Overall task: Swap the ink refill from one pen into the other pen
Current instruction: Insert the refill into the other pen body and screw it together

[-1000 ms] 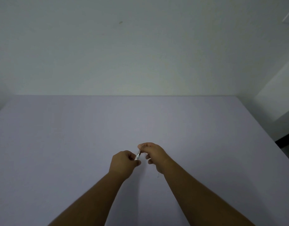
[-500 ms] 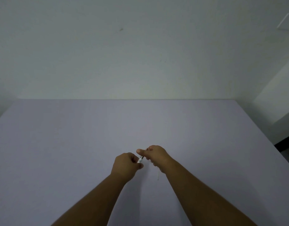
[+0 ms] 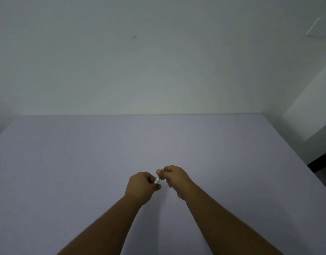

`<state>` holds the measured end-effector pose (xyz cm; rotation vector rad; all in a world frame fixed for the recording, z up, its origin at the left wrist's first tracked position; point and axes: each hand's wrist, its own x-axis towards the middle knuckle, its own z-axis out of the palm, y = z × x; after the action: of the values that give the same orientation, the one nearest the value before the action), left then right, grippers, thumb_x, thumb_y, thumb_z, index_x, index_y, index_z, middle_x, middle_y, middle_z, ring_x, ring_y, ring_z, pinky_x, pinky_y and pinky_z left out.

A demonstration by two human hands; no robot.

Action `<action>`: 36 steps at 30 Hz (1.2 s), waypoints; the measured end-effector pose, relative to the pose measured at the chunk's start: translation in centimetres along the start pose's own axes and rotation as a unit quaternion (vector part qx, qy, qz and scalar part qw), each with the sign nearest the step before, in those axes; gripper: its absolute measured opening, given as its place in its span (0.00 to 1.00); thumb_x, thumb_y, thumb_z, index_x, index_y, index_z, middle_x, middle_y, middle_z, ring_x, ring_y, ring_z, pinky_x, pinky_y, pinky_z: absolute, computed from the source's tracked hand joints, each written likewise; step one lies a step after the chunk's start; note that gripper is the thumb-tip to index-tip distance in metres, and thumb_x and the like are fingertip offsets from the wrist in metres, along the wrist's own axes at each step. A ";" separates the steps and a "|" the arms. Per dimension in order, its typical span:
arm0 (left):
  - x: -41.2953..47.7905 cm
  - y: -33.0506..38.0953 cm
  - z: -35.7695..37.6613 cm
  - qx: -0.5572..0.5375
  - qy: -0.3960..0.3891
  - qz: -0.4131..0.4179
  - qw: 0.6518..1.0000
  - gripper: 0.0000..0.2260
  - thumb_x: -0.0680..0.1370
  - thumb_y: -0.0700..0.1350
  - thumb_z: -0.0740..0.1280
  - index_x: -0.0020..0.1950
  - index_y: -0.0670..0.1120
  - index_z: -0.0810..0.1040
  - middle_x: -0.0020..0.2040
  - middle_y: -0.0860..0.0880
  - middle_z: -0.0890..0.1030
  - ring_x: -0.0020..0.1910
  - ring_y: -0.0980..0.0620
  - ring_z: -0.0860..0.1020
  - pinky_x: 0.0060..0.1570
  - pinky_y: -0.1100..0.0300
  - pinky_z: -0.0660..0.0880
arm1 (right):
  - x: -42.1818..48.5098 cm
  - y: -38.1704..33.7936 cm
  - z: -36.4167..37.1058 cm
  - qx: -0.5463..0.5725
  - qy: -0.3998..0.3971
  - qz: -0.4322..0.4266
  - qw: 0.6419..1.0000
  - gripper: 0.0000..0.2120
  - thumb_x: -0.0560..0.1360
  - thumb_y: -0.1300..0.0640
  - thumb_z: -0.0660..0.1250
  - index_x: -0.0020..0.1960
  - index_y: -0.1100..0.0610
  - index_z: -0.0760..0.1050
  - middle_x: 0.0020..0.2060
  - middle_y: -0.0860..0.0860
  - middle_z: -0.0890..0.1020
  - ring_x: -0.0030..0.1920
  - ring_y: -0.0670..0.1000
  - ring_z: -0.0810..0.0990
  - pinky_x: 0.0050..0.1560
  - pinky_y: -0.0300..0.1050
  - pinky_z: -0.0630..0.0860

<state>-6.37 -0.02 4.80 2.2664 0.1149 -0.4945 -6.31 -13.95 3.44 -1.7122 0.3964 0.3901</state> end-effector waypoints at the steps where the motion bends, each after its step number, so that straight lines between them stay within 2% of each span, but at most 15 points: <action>1: 0.0 0.0 0.1 0.005 -0.002 0.002 1.000 0.06 0.70 0.46 0.74 0.40 0.47 0.79 0.34 0.52 0.78 0.30 0.55 0.75 0.28 0.63 0.75 | 0.0 -0.1 0.0 -0.029 0.012 0.012 0.999 0.15 0.69 0.45 0.71 0.37 0.56 0.75 0.34 0.49 0.77 0.34 0.48 0.71 0.38 0.41 0.69; 3: -0.1 0.0 0.2 0.005 -0.003 0.001 1.000 0.06 0.70 0.47 0.74 0.39 0.47 0.79 0.34 0.51 0.78 0.29 0.56 0.75 0.26 0.65 0.73 | 0.0 -0.2 0.1 -0.046 0.019 0.027 0.998 0.18 0.68 0.41 0.70 0.38 0.56 0.73 0.36 0.50 0.76 0.35 0.48 0.71 0.37 0.41 0.69; 5: 0.0 0.1 0.2 -0.003 0.000 -0.003 1.000 0.06 0.70 0.46 0.74 0.38 0.48 0.79 0.34 0.51 0.79 0.28 0.56 0.75 0.23 0.66 0.71 | 0.0 -0.1 -0.1 0.011 -0.002 0.026 1.000 0.11 0.71 0.45 0.69 0.40 0.53 0.77 0.39 0.48 0.79 0.38 0.47 0.72 0.39 0.40 0.70; 7: 0.1 0.2 0.1 -0.004 0.005 0.000 1.000 0.05 0.70 0.46 0.74 0.39 0.48 0.79 0.34 0.51 0.79 0.29 0.55 0.75 0.25 0.65 0.73 | -0.1 -0.1 -0.4 0.049 -0.014 0.010 0.999 0.04 0.72 0.51 0.68 0.40 0.50 0.80 0.38 0.47 0.80 0.37 0.47 0.72 0.39 0.39 0.70; 10: 0.0 0.2 0.3 0.003 0.002 0.010 1.000 0.06 0.70 0.46 0.74 0.39 0.48 0.79 0.32 0.53 0.77 0.31 0.55 0.75 0.34 0.60 0.76 | 0.0 -0.1 -0.4 -0.020 0.011 0.026 0.999 0.13 0.69 0.45 0.71 0.38 0.55 0.76 0.35 0.48 0.78 0.35 0.48 0.71 0.37 0.40 0.70; 12: -0.1 0.1 0.5 -0.001 0.001 0.010 1.000 0.06 0.70 0.46 0.74 0.38 0.47 0.79 0.32 0.52 0.78 0.31 0.55 0.75 0.36 0.59 0.77 | 0.0 -0.1 -0.3 -0.029 0.020 0.037 0.999 0.16 0.69 0.42 0.70 0.39 0.56 0.75 0.36 0.49 0.77 0.35 0.48 0.71 0.37 0.40 0.70; 16: 0.1 0.0 0.4 -0.005 0.006 0.010 1.000 0.05 0.70 0.45 0.74 0.38 0.47 0.79 0.32 0.52 0.78 0.30 0.55 0.75 0.35 0.58 0.78 | 0.0 0.1 -0.5 0.062 -0.015 0.011 0.998 0.03 0.72 0.54 0.69 0.40 0.52 0.80 0.38 0.49 0.80 0.35 0.47 0.71 0.38 0.39 0.71; 19: 0.0 -0.1 0.6 0.002 0.001 0.011 1.000 0.06 0.70 0.46 0.74 0.36 0.49 0.78 0.32 0.53 0.77 0.30 0.56 0.75 0.33 0.61 0.76 | 0.1 -0.1 -0.5 -0.032 0.007 0.033 0.999 0.12 0.69 0.45 0.71 0.37 0.54 0.76 0.34 0.49 0.79 0.31 0.48 0.70 0.35 0.40 0.71; 21: 0.1 -0.1 0.7 0.000 0.000 0.011 1.000 0.07 0.70 0.46 0.74 0.36 0.49 0.77 0.32 0.53 0.77 0.30 0.56 0.75 0.32 0.62 0.75 | 0.2 -0.2 -0.4 -0.039 0.010 0.047 0.998 0.16 0.69 0.41 0.70 0.39 0.55 0.76 0.35 0.49 0.79 0.33 0.48 0.72 0.36 0.40 0.72; 23: 0.3 -0.1 0.6 -0.006 0.001 0.010 1.000 0.06 0.70 0.46 0.74 0.36 0.49 0.78 0.32 0.53 0.78 0.29 0.56 0.75 0.30 0.63 0.74 | 0.2 -0.2 -0.4 0.035 -0.010 0.044 0.998 0.10 0.71 0.47 0.69 0.42 0.55 0.79 0.39 0.50 0.81 0.37 0.48 0.74 0.39 0.41 0.73; 25: 0.3 0.0 0.5 -0.004 -0.001 0.010 1.000 0.06 0.69 0.46 0.74 0.37 0.49 0.78 0.32 0.53 0.78 0.29 0.56 0.75 0.30 0.63 0.74 | 0.3 -0.1 -0.6 0.049 -0.013 0.026 0.998 0.04 0.71 0.53 0.70 0.40 0.53 0.80 0.37 0.49 0.81 0.37 0.48 0.74 0.38 0.40 0.74; 28: 0.3 0.0 0.8 0.000 -0.001 0.011 1.000 0.07 0.70 0.46 0.74 0.36 0.49 0.77 0.32 0.53 0.77 0.29 0.56 0.75 0.33 0.61 0.76 | 0.3 -0.1 -0.8 -0.033 0.011 0.041 0.999 0.11 0.69 0.46 0.71 0.38 0.54 0.78 0.34 0.48 0.80 0.34 0.48 0.74 0.35 0.40 0.72; 30: 0.3 0.0 0.8 -0.008 0.001 0.008 1.000 0.06 0.70 0.46 0.74 0.37 0.49 0.78 0.32 0.53 0.78 0.30 0.55 0.75 0.35 0.58 0.78 | 0.4 -0.1 -0.8 -0.018 0.002 0.046 0.999 0.12 0.69 0.44 0.71 0.39 0.54 0.77 0.37 0.49 0.81 0.36 0.48 0.75 0.36 0.40 0.73; 33: 0.5 0.1 0.6 0.003 0.001 0.013 1.000 0.06 0.70 0.46 0.74 0.38 0.48 0.79 0.32 0.53 0.77 0.30 0.55 0.75 0.37 0.56 0.79 | 0.4 -0.1 -1.1 0.055 -0.018 0.028 0.998 0.04 0.71 0.54 0.70 0.41 0.54 0.80 0.40 0.52 0.81 0.37 0.48 0.74 0.36 0.40 0.74; 36: 0.4 0.2 0.8 0.005 0.003 0.019 1.000 0.05 0.70 0.45 0.74 0.38 0.48 0.79 0.32 0.53 0.77 0.30 0.53 0.75 0.38 0.55 0.79 | 0.5 -0.2 -1.2 0.025 -0.003 0.026 0.999 0.02 0.71 0.58 0.71 0.39 0.55 0.81 0.34 0.53 0.80 0.32 0.49 0.72 0.34 0.41 0.72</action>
<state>-6.17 -0.76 4.34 2.2747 0.0720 -0.4693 -5.68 -15.10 3.61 -1.6551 0.4427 0.4193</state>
